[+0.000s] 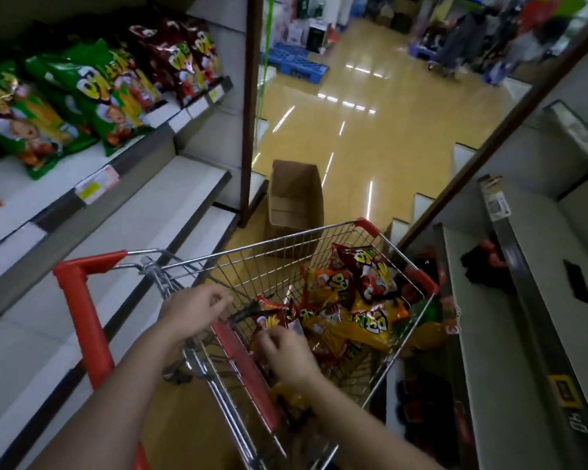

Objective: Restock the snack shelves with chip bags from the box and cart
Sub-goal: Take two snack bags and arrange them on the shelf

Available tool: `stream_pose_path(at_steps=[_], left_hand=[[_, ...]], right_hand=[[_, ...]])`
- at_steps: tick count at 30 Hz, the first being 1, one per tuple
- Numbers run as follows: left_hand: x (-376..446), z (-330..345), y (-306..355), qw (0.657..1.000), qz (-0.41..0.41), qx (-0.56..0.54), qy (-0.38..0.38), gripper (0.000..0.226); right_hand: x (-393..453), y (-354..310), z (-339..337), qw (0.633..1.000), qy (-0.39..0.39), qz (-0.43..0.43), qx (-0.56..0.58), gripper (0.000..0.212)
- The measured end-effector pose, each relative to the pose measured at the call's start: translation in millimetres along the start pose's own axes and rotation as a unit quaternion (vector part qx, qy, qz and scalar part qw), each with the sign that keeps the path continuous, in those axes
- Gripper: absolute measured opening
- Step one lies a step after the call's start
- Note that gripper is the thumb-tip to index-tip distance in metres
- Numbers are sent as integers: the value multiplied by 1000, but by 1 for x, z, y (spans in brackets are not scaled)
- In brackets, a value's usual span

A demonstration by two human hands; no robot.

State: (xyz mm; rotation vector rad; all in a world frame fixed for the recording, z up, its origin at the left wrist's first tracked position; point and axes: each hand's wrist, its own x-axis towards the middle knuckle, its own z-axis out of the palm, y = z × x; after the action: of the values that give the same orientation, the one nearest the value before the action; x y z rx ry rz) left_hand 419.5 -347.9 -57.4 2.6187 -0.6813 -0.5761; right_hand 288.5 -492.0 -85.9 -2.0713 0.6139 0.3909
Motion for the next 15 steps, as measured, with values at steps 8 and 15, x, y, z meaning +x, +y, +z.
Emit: stream_pose_path(at_steps=[8,15], left_hand=[[15,-15,-16,983,-141,-84,-83,23],[73,23,8,917,-290,-273,-31,28]], right_hand=[[86,75,-129,963,97,197,159,27],[191,85,-176,941,73,219,249,40]])
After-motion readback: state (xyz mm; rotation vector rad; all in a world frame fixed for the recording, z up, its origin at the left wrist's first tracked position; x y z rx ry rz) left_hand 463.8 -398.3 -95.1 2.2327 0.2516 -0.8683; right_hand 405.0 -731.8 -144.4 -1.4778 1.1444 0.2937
